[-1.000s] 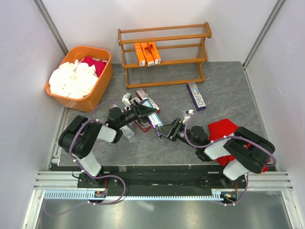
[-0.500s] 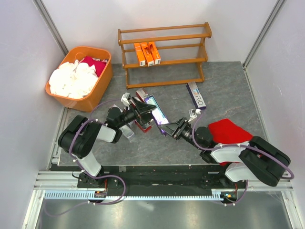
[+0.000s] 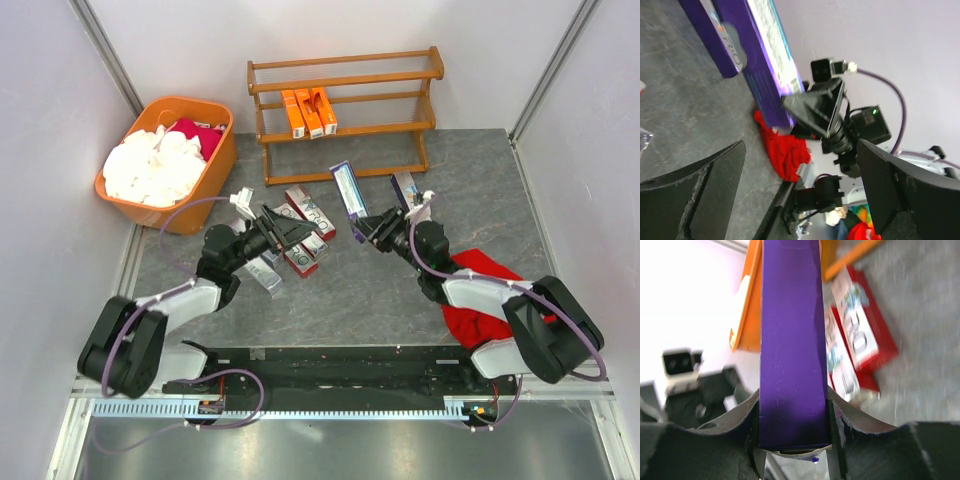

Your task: Place and organize the toothpastes onto the shelf

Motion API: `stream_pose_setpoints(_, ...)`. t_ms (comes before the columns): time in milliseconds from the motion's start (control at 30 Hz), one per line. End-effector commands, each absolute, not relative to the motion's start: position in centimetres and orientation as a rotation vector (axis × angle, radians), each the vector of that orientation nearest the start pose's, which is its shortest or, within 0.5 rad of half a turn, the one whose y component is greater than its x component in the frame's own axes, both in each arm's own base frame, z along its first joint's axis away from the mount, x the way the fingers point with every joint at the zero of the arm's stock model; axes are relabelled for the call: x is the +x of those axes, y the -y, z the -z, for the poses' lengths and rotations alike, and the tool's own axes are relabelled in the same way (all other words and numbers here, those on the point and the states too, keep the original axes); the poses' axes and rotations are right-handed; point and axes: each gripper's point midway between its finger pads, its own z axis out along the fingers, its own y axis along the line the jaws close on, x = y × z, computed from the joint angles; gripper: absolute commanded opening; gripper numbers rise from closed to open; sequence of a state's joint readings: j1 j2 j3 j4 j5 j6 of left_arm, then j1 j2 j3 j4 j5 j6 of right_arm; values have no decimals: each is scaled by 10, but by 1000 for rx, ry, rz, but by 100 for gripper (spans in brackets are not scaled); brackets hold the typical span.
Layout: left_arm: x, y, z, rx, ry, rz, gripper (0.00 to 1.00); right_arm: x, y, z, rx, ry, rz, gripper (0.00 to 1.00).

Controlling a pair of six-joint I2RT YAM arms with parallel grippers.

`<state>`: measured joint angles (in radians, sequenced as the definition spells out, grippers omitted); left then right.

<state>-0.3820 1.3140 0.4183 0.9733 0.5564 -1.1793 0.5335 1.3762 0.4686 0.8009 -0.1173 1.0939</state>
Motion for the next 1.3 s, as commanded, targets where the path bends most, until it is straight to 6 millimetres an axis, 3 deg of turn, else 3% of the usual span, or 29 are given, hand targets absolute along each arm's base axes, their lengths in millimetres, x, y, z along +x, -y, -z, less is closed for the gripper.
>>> stream_pose_setpoints(0,291,234,-198,-128,-1831,1355,100,367,-259,-209,333,-1735,-1249,45)
stream_pose_setpoints(33,291,230,-204,-115,-1811,1328,100,379,-253,-211,341,-1731,-1234,44)
stream_pose_setpoints(67,290,229,-206,-112,-1808,1317,100,390,-254,-225,331,-1702,-1247,44)
stream_pose_setpoints(133,288,226,-208,-103,-1805,1293,100,411,-250,-220,346,-1706,-1239,44)
stream_pose_setpoints(167,288,225,-208,-101,-1807,1291,100,423,-251,-235,338,-1674,-1247,44)
stream_pose_setpoints(233,286,224,-207,-95,-1812,1281,100,443,-245,-228,367,-1685,-1231,44)
stream_pose_setpoints(267,286,224,-207,-94,-1812,1282,100,454,-246,-243,357,-1652,-1238,44)
stream_pose_setpoints(300,286,224,-207,-93,-1813,1281,100,465,-246,-230,373,-1687,-1219,44)
stream_pose_setpoints(467,285,224,-205,-95,-1818,1284,100,516,-244,-239,376,-1667,-1206,44)
stream_pose_setpoints(667,284,225,-206,-90,-1818,1291,100,566,-247,-232,403,-1676,-1183,45)
stream_pose_setpoints(700,284,226,-205,-91,-1821,1295,100,571,-248,-230,412,-1677,-1194,44)
stream_pose_setpoints(733,284,226,-205,-91,-1821,1295,100,578,-251,-242,402,-1650,-1209,45)
stream_pose_setpoints(767,284,227,-205,-89,-1817,1300,100,585,-252,-226,421,-1679,-1203,44)
stream_pose_setpoints(833,283,228,-202,-99,-1823,1315,100,595,-255,-233,428,-1654,-1223,44)
stream_pose_setpoints(967,281,230,-203,-103,-1815,1345,100,610,-257,-218,497,-1647,-1247,45)
stream_pose_setpoints(1267,283,230,-205,-106,-1810,1351,100,626,-272,-217,582,-1603,-1375,50)
